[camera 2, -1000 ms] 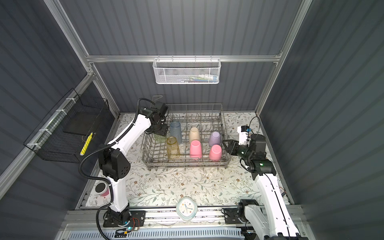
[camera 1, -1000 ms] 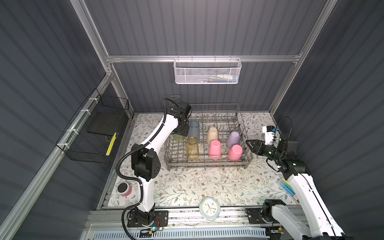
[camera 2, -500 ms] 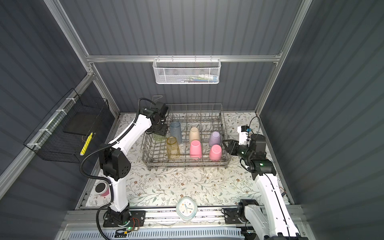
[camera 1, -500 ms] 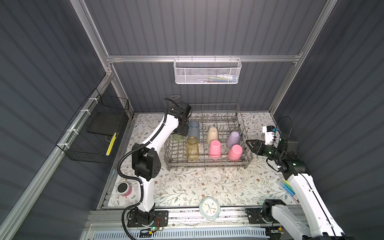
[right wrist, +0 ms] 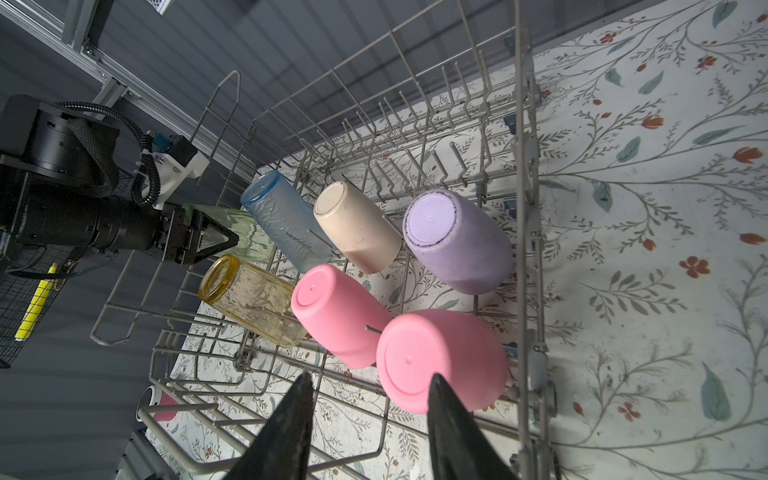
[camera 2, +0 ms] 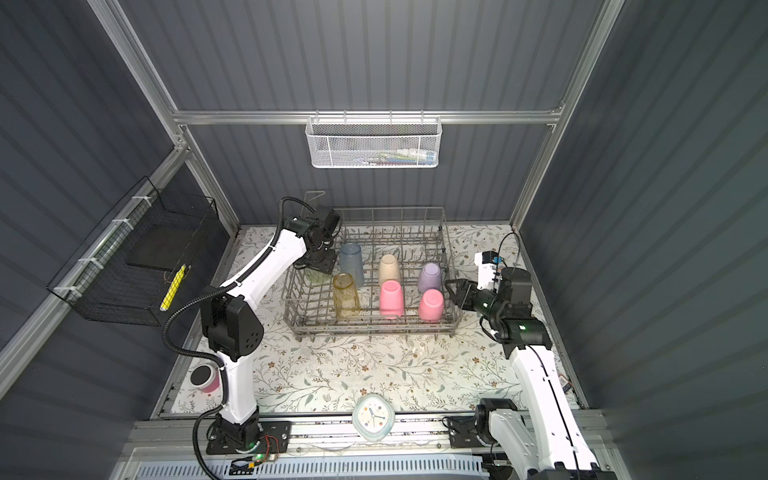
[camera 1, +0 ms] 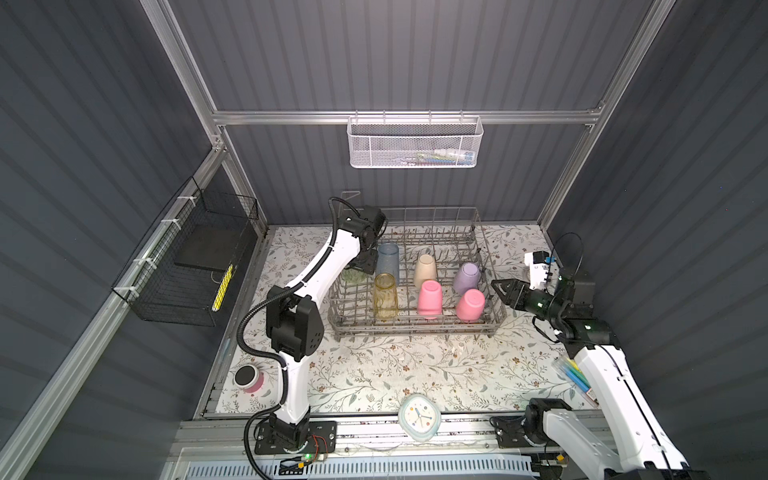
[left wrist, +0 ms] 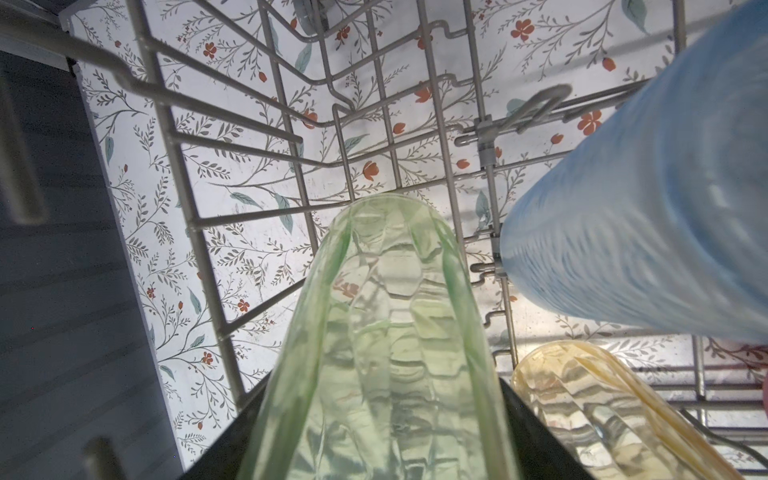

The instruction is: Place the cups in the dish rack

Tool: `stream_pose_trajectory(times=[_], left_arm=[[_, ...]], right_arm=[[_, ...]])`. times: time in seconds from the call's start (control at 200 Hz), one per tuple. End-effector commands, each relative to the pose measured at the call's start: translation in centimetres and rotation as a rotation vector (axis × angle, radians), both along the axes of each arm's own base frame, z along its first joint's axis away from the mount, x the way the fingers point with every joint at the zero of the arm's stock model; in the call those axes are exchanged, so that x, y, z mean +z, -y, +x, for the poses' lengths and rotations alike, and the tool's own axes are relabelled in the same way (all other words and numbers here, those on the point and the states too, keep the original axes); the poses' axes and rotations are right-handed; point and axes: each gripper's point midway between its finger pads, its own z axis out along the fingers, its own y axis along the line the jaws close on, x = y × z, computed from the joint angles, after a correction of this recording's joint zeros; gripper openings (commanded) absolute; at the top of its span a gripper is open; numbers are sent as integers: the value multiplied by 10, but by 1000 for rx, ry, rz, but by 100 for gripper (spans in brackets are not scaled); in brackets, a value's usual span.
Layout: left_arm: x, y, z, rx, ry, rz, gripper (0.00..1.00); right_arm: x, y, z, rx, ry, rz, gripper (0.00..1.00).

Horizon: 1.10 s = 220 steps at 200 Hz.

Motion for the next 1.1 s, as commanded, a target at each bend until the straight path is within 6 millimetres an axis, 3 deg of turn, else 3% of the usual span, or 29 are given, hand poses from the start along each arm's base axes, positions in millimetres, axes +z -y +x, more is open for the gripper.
stream_pose_trajectory(times=[0.0,0.53,0.926,1.096], left_arm=[[-26,8,-6,-8,-78,-2,69],[-12,20,-12,-41,-75,31,68],[25,21,-12,-51,-2,8,65],[27,21,-16,-66,-20,12,65]], right_arm=[[1,-1,0,15,15,-2,46],[2,-3,3,23,15,10,46],[1,-4,6,27,9,22,46],[0,-5,7,30,4,27,46]])
